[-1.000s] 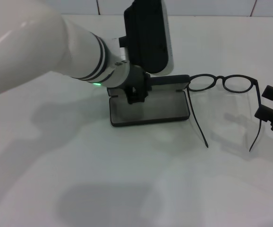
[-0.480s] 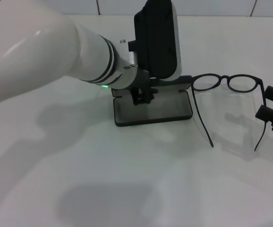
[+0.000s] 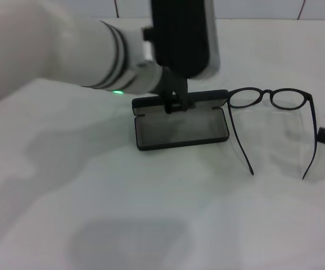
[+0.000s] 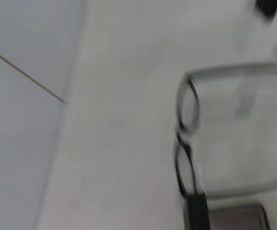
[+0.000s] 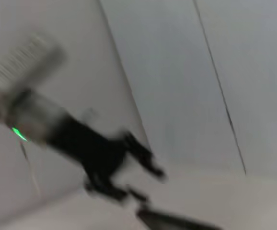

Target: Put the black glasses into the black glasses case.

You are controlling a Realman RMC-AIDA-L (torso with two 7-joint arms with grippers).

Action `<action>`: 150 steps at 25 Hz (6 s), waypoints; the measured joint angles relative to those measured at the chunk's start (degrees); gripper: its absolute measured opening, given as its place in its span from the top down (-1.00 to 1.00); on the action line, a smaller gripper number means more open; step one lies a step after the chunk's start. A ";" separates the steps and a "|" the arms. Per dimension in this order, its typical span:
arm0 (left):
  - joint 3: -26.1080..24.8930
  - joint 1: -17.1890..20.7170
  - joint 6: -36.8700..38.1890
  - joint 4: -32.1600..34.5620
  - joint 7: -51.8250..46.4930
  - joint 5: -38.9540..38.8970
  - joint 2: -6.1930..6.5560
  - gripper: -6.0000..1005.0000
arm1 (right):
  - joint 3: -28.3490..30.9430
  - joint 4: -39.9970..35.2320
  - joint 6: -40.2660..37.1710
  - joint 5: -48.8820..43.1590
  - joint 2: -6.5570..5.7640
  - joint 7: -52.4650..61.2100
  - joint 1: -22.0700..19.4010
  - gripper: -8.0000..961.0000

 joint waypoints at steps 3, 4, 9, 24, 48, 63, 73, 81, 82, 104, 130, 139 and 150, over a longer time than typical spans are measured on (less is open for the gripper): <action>-2.61 5.64 -0.94 7.85 -0.03 -5.54 -0.01 0.12 | -0.53 -10.62 -0.47 -8.83 -2.90 12.27 4.50 -0.66; -3.74 7.57 -1.74 9.80 0.14 -9.17 0.05 0.12 | -0.53 -10.62 -0.47 -8.83 -2.90 12.27 4.50 -0.66; -7.70 17.00 -4.15 9.95 8.27 -28.57 0.24 0.13 | -1.10 -15.53 -5.88 -20.27 -6.51 24.43 15.65 -0.65; -7.51 24.37 -3.52 -2.50 21.08 -46.81 0.31 0.15 | -12.46 -4.75 10.40 -47.62 -8.70 28.37 37.65 -0.61; -7.64 22.32 -3.10 -8.68 23.08 -50.09 0.20 0.19 | -27.47 -6.68 23.29 -55.32 0.30 25.79 41.27 -0.39; -7.85 22.14 -3.26 -9.79 23.44 -50.26 0.29 0.22 | -27.49 -5.42 27.87 -55.08 3.25 20.88 39.57 -0.23; -7.89 22.37 -3.26 -9.97 23.54 -50.32 0.23 0.24 | -27.39 -5.50 28.42 -55.06 3.72 21.33 38.86 0.02; -7.88 22.81 -2.93 -9.97 23.55 -50.99 0.31 0.25 | -27.97 -13.90 21.39 -55.36 4.08 26.23 34.71 0.64; -7.88 22.82 -2.93 -9.97 23.55 -50.99 0.31 0.25 | -27.97 -16.15 20.21 -55.16 4.15 26.82 33.30 0.72; -15.61 17.48 17.17 -16.99 31.78 -82.65 0.37 0.51 | -8.85 -37.03 3.39 -7.16 4.47 19.39 3.60 0.83; -16.08 5.31 22.69 -41.10 43.13 -89.69 0.11 0.91 | -7.97 -15.09 -7.80 11.63 4.29 4.28 5.54 0.84; -15.86 5.15 24.36 -44.17 46.43 -93.94 0.02 0.91 | -9.99 -10.83 -8.29 11.50 4.12 2.65 7.71 0.84; -15.88 5.22 24.48 -45.61 48.06 -94.98 -0.08 0.91 | -13.08 -10.35 -8.49 11.70 4.36 2.43 8.44 0.84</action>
